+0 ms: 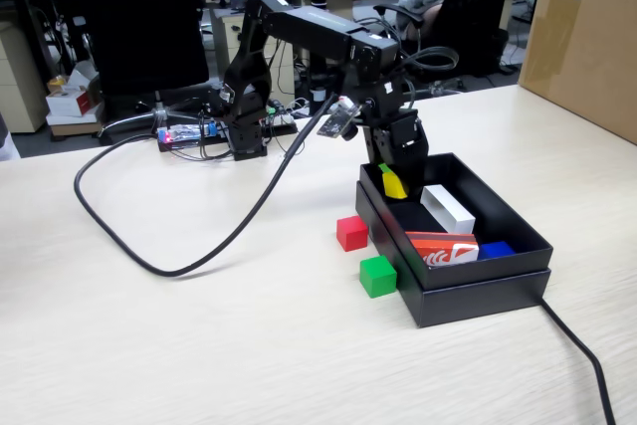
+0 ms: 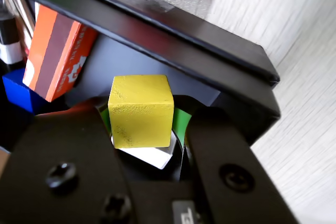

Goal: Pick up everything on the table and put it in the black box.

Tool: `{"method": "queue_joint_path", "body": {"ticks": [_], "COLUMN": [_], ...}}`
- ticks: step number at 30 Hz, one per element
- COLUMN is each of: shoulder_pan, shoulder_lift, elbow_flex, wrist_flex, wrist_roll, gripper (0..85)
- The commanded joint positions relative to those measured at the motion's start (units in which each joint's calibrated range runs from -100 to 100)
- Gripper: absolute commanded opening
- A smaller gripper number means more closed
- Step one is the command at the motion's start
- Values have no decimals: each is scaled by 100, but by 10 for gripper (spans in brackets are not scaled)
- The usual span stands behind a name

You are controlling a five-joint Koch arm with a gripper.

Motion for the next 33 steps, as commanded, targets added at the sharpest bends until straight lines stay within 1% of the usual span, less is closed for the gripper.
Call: {"method": "queue_joint_path", "body": {"ticks": [1, 3, 4, 7, 10, 14, 16, 22, 25, 27, 31, 33], "shoulder_pan": [44, 44, 44, 44, 34, 15, 5, -83, -254, -400, -674, -796], "shoulder_lift": [-105, -71, -71, -82, -128, -507, -897, -2618, -3215, -3421, -3766, -3823], "elbow_flex": [98, 25, -11, -75, -75, 88, 179, 270, 270, 188, -320, -655], "wrist_flex": [51, 60, 60, 60, 60, 51, 51, 51, 51, 51, 51, 51], "wrist_roll": [-195, -190, -195, -190, -195, -190, -186, -171, -195, -239, -332, -337], "gripper": [149, 255, 281, 293, 348, 354, 395, 396, 396, 412, 422, 453]}}
